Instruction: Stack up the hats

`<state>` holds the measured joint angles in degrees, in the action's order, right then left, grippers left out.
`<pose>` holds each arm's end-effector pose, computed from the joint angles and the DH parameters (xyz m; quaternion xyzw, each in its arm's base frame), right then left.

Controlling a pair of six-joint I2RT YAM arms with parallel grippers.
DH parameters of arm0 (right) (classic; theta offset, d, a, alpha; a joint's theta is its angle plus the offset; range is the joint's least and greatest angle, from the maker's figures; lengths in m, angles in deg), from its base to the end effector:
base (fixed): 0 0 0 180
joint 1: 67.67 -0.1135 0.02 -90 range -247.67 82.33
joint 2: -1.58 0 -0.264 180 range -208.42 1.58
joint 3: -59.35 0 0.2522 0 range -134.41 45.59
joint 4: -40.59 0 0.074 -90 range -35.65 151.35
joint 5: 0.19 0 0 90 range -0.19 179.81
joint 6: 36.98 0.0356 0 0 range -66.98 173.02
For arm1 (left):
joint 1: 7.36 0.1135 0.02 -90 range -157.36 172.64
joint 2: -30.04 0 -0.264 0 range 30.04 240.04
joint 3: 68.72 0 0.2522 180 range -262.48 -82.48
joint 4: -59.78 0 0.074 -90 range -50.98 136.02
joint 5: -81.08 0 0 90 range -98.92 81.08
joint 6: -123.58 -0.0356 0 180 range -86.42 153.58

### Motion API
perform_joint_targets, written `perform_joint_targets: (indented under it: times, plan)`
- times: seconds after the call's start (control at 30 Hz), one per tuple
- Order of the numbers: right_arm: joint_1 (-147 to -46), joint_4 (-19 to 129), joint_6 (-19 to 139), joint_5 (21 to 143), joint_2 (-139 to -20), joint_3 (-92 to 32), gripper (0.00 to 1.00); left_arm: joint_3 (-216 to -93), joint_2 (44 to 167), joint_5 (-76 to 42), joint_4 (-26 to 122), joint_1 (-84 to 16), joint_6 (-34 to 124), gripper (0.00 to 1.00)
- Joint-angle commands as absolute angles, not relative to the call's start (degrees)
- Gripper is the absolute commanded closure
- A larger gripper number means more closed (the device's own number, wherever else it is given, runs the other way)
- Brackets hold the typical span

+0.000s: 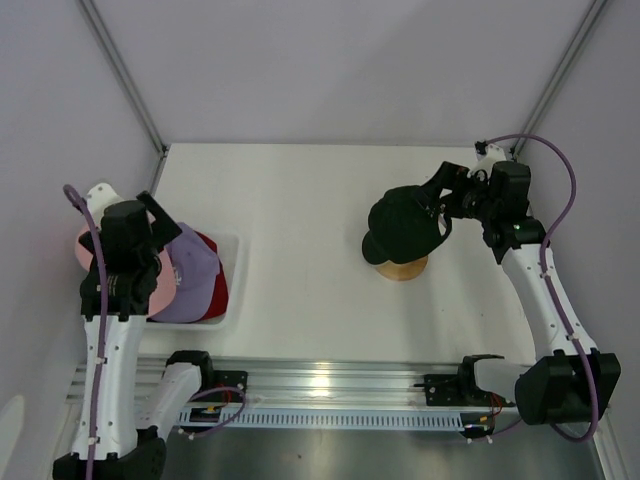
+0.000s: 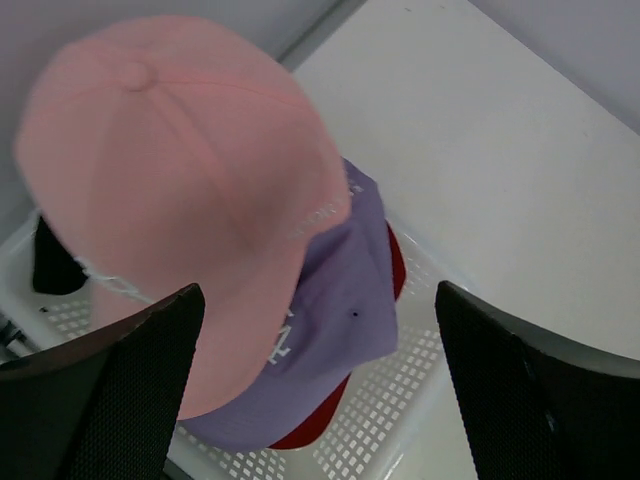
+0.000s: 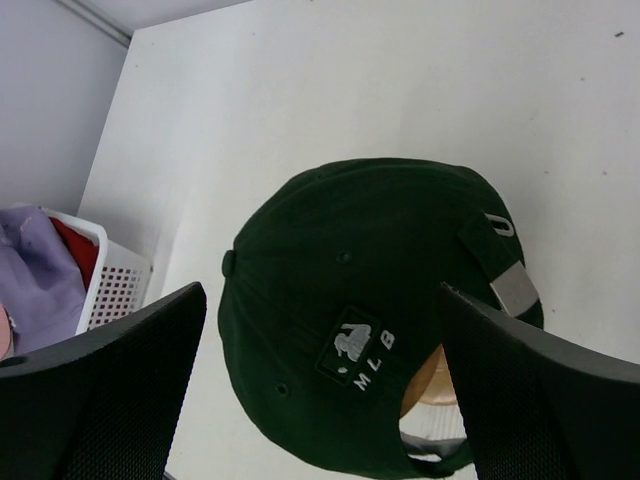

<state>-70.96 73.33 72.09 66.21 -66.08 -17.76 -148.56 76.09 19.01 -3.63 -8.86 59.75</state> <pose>0.2651 0.0295 0.3569 0.0009 0.8253 0.2719 0.4949 0.1384 0.0131 0.3917 -0.2977 0.7935 0.0858 0.5237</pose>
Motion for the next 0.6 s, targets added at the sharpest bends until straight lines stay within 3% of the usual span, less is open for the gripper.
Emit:
perform_joint_targets:
  times: [0.0, 0.23, 0.57]
  plan:
    - [-71.62, 68.94, 72.27, 63.88, -66.71, -19.44, 0.01, -153.31, 75.31, 27.63, -6.19, -4.47, 62.31, 0.01]
    - [-71.62, 69.29, 71.74, 63.7, -68.12, -20.06, 0.0, -150.68, 76.8, 21.32, -4.61, 10.11, 64.6, 0.01]
    - [-71.71, 68.5, 71.57, 63.18, -69.17, -19.97, 0.0, -152.26, 79.79, 18.34, -0.49, 14.96, 61.36, 0.0]
